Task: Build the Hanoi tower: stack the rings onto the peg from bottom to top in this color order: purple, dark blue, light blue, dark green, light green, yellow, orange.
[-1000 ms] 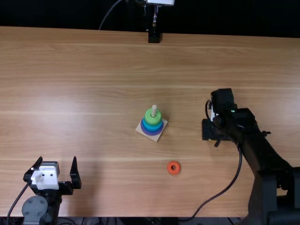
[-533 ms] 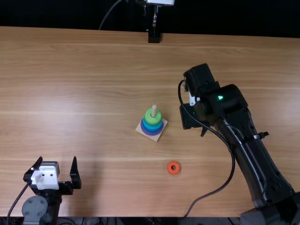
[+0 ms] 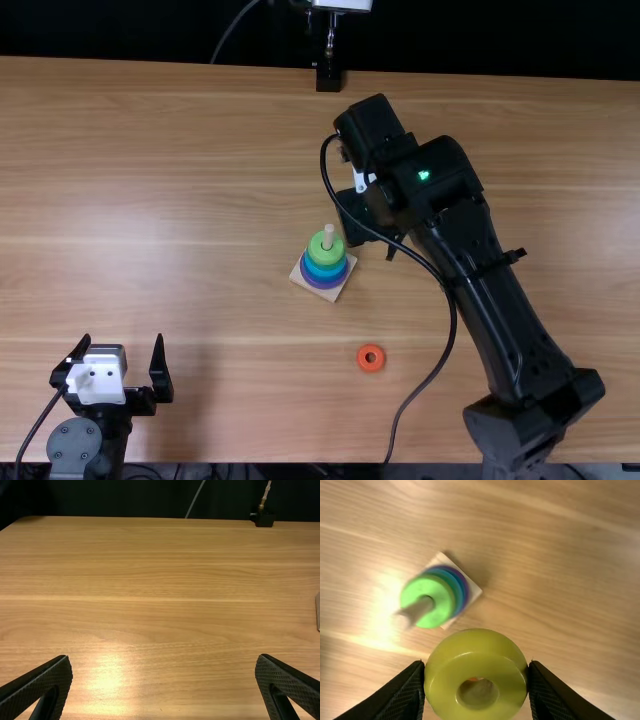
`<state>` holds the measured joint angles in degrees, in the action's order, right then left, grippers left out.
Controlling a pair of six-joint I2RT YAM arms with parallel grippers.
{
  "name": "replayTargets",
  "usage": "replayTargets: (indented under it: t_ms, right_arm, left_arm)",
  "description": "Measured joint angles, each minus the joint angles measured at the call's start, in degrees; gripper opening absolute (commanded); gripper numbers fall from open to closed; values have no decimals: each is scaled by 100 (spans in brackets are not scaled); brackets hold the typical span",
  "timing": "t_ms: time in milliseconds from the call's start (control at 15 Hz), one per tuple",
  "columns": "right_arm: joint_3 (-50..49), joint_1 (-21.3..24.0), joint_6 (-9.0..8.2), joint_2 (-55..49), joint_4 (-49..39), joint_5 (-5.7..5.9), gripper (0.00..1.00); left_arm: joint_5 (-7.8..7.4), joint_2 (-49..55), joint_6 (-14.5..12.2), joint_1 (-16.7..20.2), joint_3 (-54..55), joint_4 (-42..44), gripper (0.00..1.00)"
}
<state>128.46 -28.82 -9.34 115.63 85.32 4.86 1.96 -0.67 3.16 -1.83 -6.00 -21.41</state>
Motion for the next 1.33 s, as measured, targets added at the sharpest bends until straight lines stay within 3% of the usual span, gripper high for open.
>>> replayTargets:
  t_ms: [200,1333]
  right_arm:
    - [544,-188,-4,245,20,0,0]
    - [695,-452,-26,750,31,-37,0]
  left_arm:
    - [0,0,0,0,0,-2,100]
    - [0,-2,0,0,0,-2,100]
